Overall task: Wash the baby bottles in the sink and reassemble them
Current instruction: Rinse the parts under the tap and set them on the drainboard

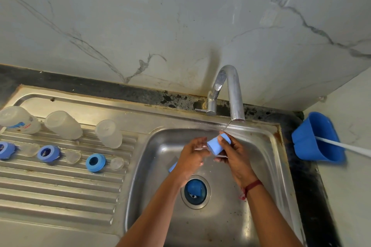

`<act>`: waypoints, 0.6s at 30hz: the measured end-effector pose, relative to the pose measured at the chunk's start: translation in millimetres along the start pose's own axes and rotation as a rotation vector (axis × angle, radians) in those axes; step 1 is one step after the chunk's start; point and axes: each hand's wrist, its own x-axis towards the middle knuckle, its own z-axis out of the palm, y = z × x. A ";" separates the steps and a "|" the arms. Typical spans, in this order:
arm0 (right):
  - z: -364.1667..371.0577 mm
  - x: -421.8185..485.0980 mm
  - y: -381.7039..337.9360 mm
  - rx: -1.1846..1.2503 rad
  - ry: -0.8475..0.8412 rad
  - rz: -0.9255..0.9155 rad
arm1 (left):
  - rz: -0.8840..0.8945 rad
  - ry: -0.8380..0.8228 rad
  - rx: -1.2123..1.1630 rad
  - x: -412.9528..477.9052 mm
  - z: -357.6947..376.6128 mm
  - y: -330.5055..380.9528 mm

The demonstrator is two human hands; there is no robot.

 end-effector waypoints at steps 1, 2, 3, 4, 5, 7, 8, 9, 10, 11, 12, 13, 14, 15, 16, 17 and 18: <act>2.4 -1.7 -0.9 -0.056 -0.015 0.007 | 0.059 0.001 0.044 -0.3 -0.8 -3.3; 5.8 -3.7 -1.6 -0.112 -0.032 0.018 | 0.116 0.003 0.095 -1.2 -1.1 -6.0; 9.1 -4.9 -1.2 -0.153 -0.040 0.025 | 0.169 0.010 0.146 -2.9 -0.3 -7.1; 13.2 -6.2 -1.2 -0.173 -0.027 0.029 | 0.215 0.029 0.186 -4.0 0.4 -8.9; 16.5 -6.5 -1.1 -0.179 0.006 0.033 | 0.254 0.052 0.209 -4.1 0.9 -10.3; 20.1 -5.2 -0.9 -0.166 0.079 0.056 | 0.309 0.104 0.244 -2.7 1.1 -11.8; 21.0 -5.1 -1.7 -0.152 0.099 0.071 | 0.310 0.124 0.248 -1.6 1.3 -11.9; 20.4 -4.5 -1.5 -0.136 0.104 0.073 | 0.283 0.130 0.224 -0.9 2.4 -11.0; 18.8 -4.6 -1.5 -0.116 0.098 0.062 | 0.232 0.129 0.167 -0.7 3.4 -9.5; 16.0 -4.6 -0.5 -0.083 0.078 0.038 | 0.176 0.124 0.098 -1.0 4.2 -7.9; 13.3 -4.7 -0.2 -0.035 0.045 0.020 | 0.132 0.108 0.031 -2.2 4.3 -5.5; 10.0 -4.3 0.7 0.025 -0.001 0.003 | 0.095 0.085 -0.022 -3.8 3.9 -3.1; 7.1 -4.6 1.3 0.086 -0.056 -0.005 | 0.064 0.059 -0.055 -5.3 3.0 -0.9; 5.2 -4.5 2.6 0.136 -0.105 -0.011 | 0.037 0.031 -0.073 -6.4 1.4 0.0; 5.1 -4.9 3.4 0.178 -0.140 -0.007 | 0.020 0.001 -0.087 -7.5 -0.4 -0.1; 5.2 -4.7 5.0 0.210 -0.154 0.006 | 0.005 -0.033 -0.098 -8.1 -1.7 -0.2; 6.6 -4.5 5.5 0.241 -0.157 0.025 | -0.014 -0.066 -0.110 -9.2 -3.4 -0.7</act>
